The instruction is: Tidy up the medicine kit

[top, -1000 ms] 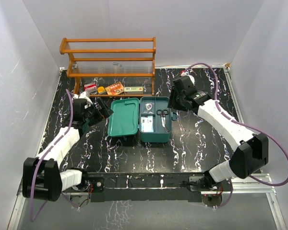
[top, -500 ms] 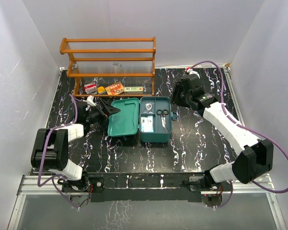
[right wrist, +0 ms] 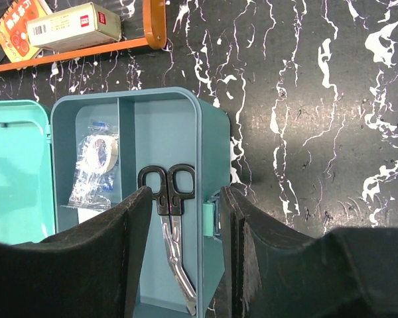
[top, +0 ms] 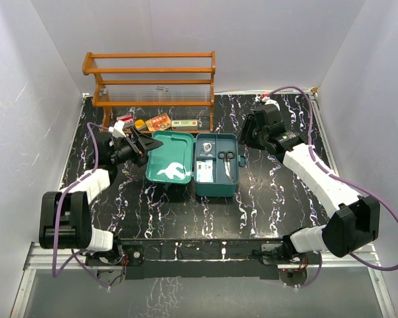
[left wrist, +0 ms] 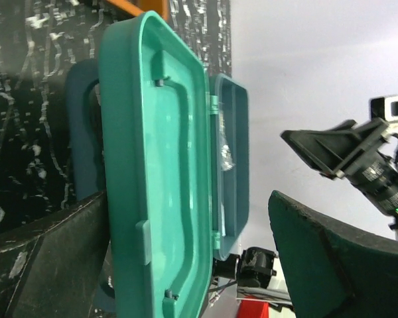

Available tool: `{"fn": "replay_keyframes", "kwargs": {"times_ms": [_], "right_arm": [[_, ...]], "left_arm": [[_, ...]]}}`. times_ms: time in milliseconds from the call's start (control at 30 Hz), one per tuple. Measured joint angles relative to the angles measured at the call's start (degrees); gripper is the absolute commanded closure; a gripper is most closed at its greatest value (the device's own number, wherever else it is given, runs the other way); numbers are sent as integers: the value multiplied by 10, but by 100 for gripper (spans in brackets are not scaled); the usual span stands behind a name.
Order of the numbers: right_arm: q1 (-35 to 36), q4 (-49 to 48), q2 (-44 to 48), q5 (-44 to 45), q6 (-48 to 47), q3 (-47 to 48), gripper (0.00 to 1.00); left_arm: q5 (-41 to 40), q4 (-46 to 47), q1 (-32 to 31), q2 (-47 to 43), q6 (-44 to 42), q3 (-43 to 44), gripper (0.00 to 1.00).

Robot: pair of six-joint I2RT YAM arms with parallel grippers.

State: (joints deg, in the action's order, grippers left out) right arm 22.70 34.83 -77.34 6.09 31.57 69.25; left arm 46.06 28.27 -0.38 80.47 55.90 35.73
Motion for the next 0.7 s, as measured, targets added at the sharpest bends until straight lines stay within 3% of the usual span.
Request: {"fn": "replay_keyframes", "kwargs": {"times_ms": [433,700], "right_arm": [[-21,-10,9,1,10,-24,58],[-54,-10,9,1,31,-35,59]], "left_arm": [[69,-53,-7,-53,30,80,6],[47,-59,-97,-26,45,165,10]]}}
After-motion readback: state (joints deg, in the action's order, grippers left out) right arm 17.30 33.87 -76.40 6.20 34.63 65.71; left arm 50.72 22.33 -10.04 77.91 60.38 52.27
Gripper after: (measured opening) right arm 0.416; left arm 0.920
